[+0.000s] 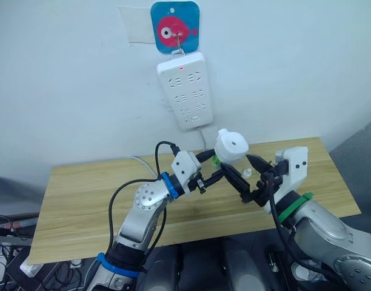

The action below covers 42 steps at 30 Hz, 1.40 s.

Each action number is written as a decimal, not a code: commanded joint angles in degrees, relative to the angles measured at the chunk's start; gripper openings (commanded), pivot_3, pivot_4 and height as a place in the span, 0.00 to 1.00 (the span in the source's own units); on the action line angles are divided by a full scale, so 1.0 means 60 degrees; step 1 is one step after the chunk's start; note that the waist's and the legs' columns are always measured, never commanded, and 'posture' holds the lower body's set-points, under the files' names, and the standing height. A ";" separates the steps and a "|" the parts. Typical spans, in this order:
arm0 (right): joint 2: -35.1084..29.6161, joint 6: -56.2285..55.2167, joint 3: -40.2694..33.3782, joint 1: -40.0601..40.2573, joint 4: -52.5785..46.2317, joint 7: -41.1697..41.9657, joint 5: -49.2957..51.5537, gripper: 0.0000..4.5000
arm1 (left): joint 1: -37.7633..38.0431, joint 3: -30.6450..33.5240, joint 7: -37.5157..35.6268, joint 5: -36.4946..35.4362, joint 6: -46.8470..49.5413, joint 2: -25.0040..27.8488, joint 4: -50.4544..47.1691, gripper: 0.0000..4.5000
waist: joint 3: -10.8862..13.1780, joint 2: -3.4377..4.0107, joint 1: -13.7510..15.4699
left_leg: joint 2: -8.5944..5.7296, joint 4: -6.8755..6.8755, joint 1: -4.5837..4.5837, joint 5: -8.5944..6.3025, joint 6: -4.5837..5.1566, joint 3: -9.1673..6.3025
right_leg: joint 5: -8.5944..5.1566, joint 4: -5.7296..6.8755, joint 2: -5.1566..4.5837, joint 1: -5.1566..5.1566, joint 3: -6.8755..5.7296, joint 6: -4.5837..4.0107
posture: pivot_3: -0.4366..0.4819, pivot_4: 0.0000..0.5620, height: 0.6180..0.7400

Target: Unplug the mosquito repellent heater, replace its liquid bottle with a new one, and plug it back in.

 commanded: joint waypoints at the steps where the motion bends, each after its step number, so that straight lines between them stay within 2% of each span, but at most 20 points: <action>1: 0.0345 -0.0154 0.0251 -0.0198 -0.0151 0.0247 -0.0913 1.00 | 0.0053 -0.0031 -0.0093 -0.0299 0.0090 -0.0002 -0.0570 0.50 | 0.0000 0.0000 -0.0005 | 0.0001 0.0000 0.0000 0.0000 0.0000 0.0000 | 0.0000 0.0000 0.0002 0.0000 0.0000 0.0000 | 0.18 0.47 1.00; 14: 0.1524 -0.0059 0.0574 -0.0532 0.0536 0.1306 -0.2579 1.00 | 0.0220 0.0027 -0.0032 -0.0629 0.0586 -0.0003 -0.0955 0.50 | 0.0000 0.0001 -0.0061 | 0.0002 -0.0003 0.0002 -0.0001 0.0001 0.0000 | 0.0000 0.0000 0.0003 -0.0001 0.0002 -0.0001 | 0.18 0.50 1.00; 15: 0.1589 -0.0070 0.0550 -0.0520 0.0547 0.1368 -0.2641 0.94 | 0.0258 0.0014 -0.0021 -0.0643 0.0616 -0.0005 -0.1016 0.50 | 0.0000 0.0001 -0.0064 | 0.0002 -0.0004 0.0002 -0.0001 0.0001 -0.0001 | 0.0000 0.0000 0.0002 -0.0001 0.0001 -0.0001 | 0.18 0.50 1.00; 17: 0.1717 -0.0067 0.0510 -0.0571 0.0526 0.1421 -0.2726 0.88 | 0.0393 -0.0008 -0.0060 -0.0690 0.0691 0.0062 -0.1155 0.50 | 0.0000 0.0001 -0.0099 | 0.0002 -0.0004 0.0002 -0.0001 0.0002 -0.0001 | 0.0000 -0.0001 0.0003 -0.0001 0.0001 -0.0001 | 0.18 0.50 1.00; 20: 0.1901 -0.0007 0.0461 -0.0557 0.0507 0.1567 -0.2862 0.68 | 0.0463 -0.0010 -0.0065 -0.0705 0.0741 0.0099 -0.1214 0.50 | 0.0000 0.0001 -0.0113 | 0.0004 -0.0009 0.0003 -0.0001 0.0002 -0.0002 | 0.0000 -0.0002 0.0002 -0.0002 0.0001 -0.0002 | 0.19 0.49 1.00; 25: 0.2104 0.0047 0.0417 -0.0497 0.0528 0.1795 -0.3052 0.68 | 0.0522 -0.0033 -0.0034 -0.0812 0.0879 0.0109 -0.1192 0.50 | 0.0000 0.0001 -0.0115 | 0.0003 -0.0008 0.0003 -0.0001 0.0002 -0.0001 | 0.0000 -0.0001 0.0002 -0.0002 0.0002 -0.0002 | 0.19 0.49 1.00; 29: 0.2300 0.0038 0.0304 -0.0431 0.0617 0.1840 -0.3304 0.68 | 0.0727 0.0156 -0.0122 -0.1328 0.1440 0.0273 -0.1457 0.80 | 0.0000 0.0002 -0.0116 | 0.0003 -0.0009 0.0004 -0.0001 0.0002 -0.0001 | 0.0000 0.0000 0.0002 -0.0002 0.0003 -0.0002 | 0.21 0.48 1.00; 32: 0.2245 -0.0033 0.0259 -0.0395 0.0680 0.1974 -0.3734 0.68 | 0.0760 0.0750 -0.0128 -0.1517 0.1603 0.0706 -0.1540 0.99 | 0.0000 0.0002 -0.0118 | 0.0004 -0.0010 0.0004 -0.0001 0.0001 -0.0001 | -0.0001 0.0002 0.0003 -0.0004 0.0003 -0.0002 | 0.21 0.48 1.00; 38: 0.2318 -0.0013 0.0194 -0.0583 0.0811 0.2300 -0.4212 0.68 | 0.0532 0.2089 -0.0519 -0.2209 0.2107 0.1895 -0.1460 1.00 | -0.0002 0.0005 -0.0115 | 0.0006 -0.0013 0.0009 -0.0001 0.0000 0.0000 | -0.0002 0.0004 0.0005 -0.0006 0.0003 -0.0004 | 0.22 0.46 1.00; 42: 0.2348 0.0061 0.0261 -0.0842 0.0889 0.2645 -0.4368 0.68 | 0.0059 0.2695 -0.0484 -0.2422 0.2244 0.2260 -0.1115 1.00 | -0.0002 0.0005 -0.0097 | 0.0004 -0.0013 0.0009 -0.0001 -0.0001 -0.0001 | -0.0002 0.0003 0.0004 -0.0006 0.0002 -0.0004 | 0.24 0.46 1.00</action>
